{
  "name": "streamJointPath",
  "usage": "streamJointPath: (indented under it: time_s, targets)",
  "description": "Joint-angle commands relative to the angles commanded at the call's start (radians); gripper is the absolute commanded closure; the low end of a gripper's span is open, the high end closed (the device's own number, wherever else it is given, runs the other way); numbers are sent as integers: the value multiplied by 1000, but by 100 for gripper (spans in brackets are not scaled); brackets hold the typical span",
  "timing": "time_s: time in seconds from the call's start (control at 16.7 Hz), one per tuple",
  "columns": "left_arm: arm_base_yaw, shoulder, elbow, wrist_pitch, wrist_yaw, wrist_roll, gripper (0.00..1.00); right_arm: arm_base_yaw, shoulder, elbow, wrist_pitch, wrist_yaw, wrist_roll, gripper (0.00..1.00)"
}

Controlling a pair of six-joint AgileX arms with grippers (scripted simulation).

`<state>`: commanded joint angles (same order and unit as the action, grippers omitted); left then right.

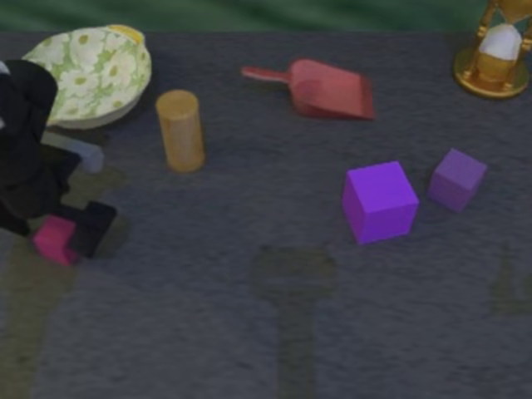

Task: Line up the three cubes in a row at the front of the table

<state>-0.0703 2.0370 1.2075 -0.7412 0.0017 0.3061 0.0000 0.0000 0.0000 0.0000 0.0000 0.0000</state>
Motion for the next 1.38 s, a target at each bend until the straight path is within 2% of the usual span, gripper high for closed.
streamJointPath:
  time_s: [0.42, 1.02, 1.38]
  targets:
    - [0, 0, 0, 0, 0, 0, 98, 0, 0, 0, 0, 0, 0, 0]
    - [0, -42, 19, -23, 11, -6, 100, 0, 0, 0, 0, 0, 0, 0]
    - [14, -107, 125, -205, 11, -9, 100, 0, 0, 0, 0, 0, 0, 0]
